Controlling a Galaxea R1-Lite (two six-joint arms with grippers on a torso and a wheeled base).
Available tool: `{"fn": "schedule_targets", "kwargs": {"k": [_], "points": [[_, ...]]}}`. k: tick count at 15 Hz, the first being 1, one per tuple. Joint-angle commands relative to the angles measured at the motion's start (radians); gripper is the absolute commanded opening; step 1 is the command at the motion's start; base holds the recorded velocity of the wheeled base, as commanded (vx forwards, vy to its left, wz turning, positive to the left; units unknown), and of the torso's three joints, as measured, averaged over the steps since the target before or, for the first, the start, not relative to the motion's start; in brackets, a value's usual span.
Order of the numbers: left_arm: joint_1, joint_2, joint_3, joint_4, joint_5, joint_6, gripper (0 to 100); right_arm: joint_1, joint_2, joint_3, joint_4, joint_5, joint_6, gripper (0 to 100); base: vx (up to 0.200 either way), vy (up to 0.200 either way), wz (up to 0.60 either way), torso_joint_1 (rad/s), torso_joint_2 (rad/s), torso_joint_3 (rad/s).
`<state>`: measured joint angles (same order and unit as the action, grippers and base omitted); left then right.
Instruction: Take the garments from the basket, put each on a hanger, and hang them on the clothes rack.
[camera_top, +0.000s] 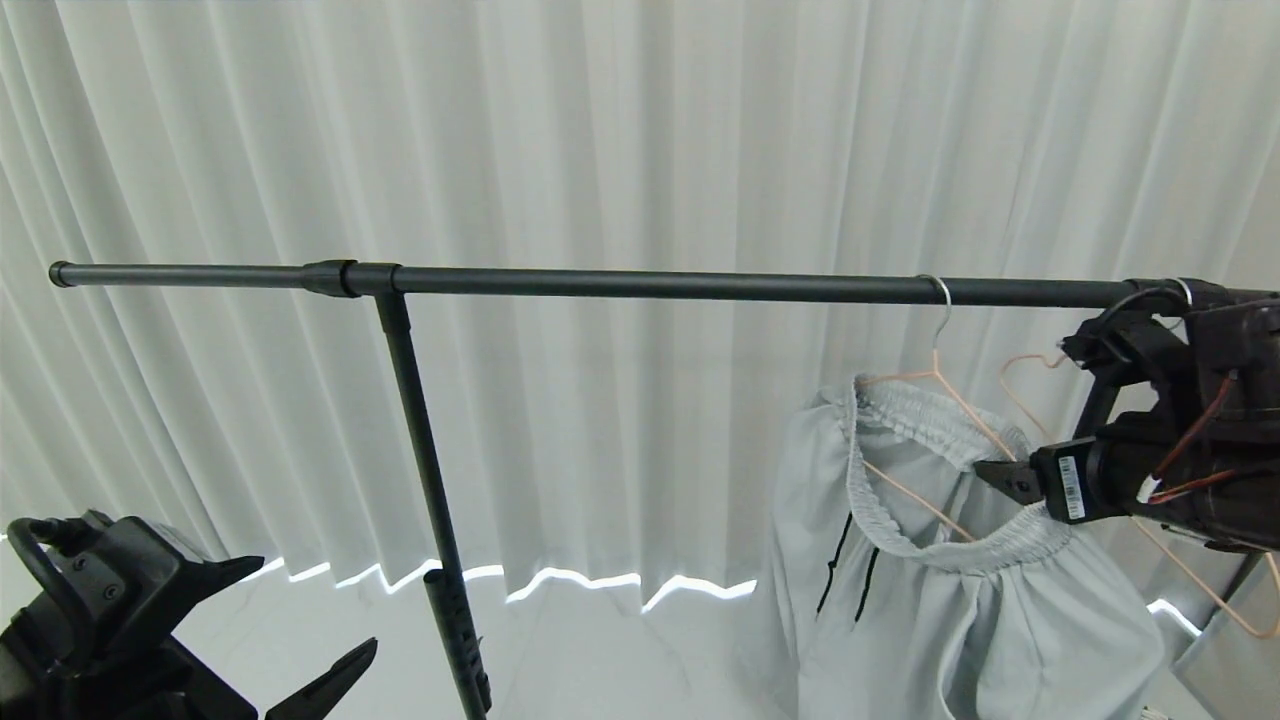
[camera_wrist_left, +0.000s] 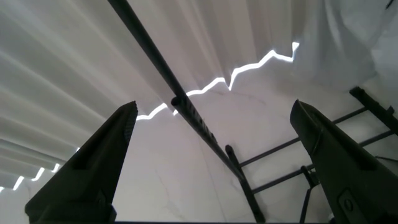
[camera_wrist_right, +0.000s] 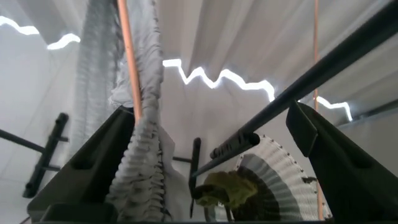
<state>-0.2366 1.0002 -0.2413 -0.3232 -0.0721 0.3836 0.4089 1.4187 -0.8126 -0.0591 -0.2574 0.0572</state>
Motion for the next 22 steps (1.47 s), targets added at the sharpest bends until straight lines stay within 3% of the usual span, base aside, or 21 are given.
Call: {"fn": "schedule_targets", "kwargs": {"k": [1,3,7,12,17,22], "points": [[0.003,0.000,0.007,0.000,0.003,0.001,100,-0.001,-0.113,0.027,-0.022,0.024,0.004,100,0.000,0.000,0.00,0.000,0.00,0.000],[0.013,0.000,0.011,0.000,0.017,0.001,100,-0.001,-0.156,0.067,-0.090,0.069,0.004,100,0.000,0.000,0.00,0.000,0.00,0.000],[0.016,-0.002,0.011,0.000,0.025,0.003,100,-0.001,-0.175,0.176,-0.266,0.112,0.001,100,-0.200,0.000,0.00,0.004,0.00,-0.001],[0.020,-0.003,0.010,0.000,0.025,0.003,100,-0.059,-0.169,0.211,-0.271,0.107,-0.039,100,-0.200,0.000,0.00,-0.006,0.00,0.004],[0.022,-0.011,0.011,0.000,0.025,0.001,100,-0.269,-0.175,0.332,-0.271,0.115,-0.267,100,-0.160,0.000,0.00,0.000,0.00,0.003],[0.022,-0.028,0.019,0.000,0.025,-0.002,100,-0.294,-0.228,0.447,-0.301,0.106,-0.393,100,0.000,0.000,0.00,0.000,0.00,0.000]]}}
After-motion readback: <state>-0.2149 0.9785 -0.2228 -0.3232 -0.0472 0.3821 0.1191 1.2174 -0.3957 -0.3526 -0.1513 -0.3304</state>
